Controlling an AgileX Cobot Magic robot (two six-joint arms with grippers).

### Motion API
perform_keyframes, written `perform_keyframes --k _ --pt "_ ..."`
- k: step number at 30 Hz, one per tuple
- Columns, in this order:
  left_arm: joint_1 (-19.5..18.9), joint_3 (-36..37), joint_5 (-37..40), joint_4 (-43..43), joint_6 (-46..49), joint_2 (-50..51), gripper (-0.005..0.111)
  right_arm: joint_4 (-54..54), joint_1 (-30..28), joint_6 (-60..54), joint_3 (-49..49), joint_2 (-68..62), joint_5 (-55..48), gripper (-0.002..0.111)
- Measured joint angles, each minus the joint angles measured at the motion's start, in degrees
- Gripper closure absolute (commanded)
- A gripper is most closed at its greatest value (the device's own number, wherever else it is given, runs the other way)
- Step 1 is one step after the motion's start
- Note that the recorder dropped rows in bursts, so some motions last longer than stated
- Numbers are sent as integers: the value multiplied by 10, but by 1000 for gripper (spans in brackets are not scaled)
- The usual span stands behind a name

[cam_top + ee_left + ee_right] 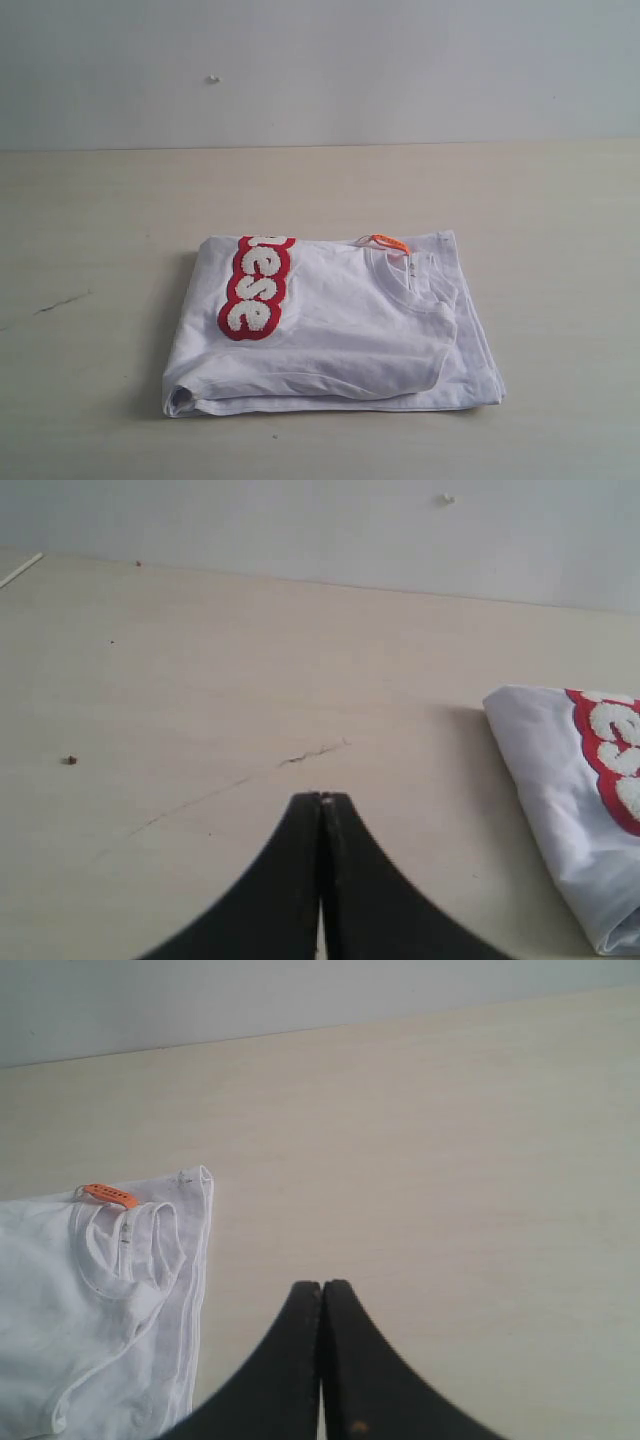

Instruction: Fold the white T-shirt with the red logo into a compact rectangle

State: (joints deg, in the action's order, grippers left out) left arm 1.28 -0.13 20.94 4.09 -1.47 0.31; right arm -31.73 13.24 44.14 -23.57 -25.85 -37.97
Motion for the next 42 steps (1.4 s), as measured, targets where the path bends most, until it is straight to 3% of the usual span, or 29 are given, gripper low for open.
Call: perform_keyframes --k 15,25,31,37,42 --pt "0 0 0 0 0 0 107 0 -3 0 0 90 0 108" --pt "0 0 0 0 0 0 107 0 -113 -8 0 185 8 108" --pt "0 0 0 0 0 0 107 -1 -183 -55 5 212 78 108" --pt "0 0 0 0 0 0 107 22 -192 -64 40 216 157 108" --pt "0 0 0 0 0 0 107 35 -192 -64 72 216 167 108"
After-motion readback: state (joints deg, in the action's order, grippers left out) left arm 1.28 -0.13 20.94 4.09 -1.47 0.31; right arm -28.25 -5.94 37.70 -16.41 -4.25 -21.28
